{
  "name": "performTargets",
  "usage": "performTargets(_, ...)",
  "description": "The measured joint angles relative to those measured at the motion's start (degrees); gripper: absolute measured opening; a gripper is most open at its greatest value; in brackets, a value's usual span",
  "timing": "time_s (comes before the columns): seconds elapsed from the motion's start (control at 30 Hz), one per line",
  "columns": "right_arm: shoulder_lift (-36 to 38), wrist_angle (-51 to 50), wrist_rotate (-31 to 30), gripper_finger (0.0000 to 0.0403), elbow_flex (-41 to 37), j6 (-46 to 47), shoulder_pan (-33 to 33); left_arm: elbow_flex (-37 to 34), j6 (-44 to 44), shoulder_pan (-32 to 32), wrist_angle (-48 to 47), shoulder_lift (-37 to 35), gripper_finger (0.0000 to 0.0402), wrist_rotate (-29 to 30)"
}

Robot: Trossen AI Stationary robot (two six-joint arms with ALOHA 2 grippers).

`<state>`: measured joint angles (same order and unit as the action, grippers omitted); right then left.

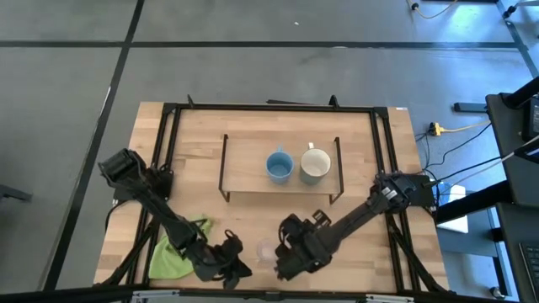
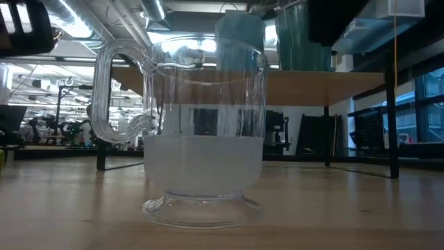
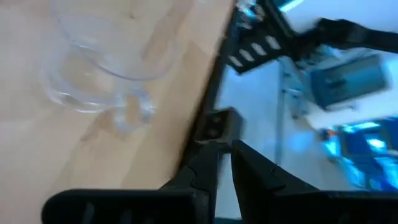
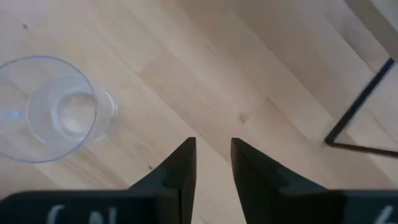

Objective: Stack small to large cups/mugs on shelf
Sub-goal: Put the transparent mug on the shelf

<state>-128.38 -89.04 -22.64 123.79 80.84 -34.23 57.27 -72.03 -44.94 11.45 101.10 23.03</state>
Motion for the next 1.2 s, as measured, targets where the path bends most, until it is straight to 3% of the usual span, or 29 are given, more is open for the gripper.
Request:
performTargets(0.23,0.07,0.22,1.56,0.0117,-3.96,9.14,-3.47,5.26,-0.08,-0.01,-2.43,5.04,0.0039,1.29)
performTargets(0.5,-0.01,8.60,4.22,0.0009,-11.57,16.53,-4.78,5.79,-2.31,-0.43,-3.56,6.64,0.0039,-0.68)
performTargets(0.77,0.02,9.09,3.07,0.0004,-13.63,23.62,-4.61,5.79,-1.37,-0.12,-4.58,6.93,0.0003,1.70)
performTargets(1.2,0.02,12.73,1.69,0.0002,-13.64,28.17,-4.14,5.72,-5.36,1.66,2.16,13.84,0.0001,0.47)
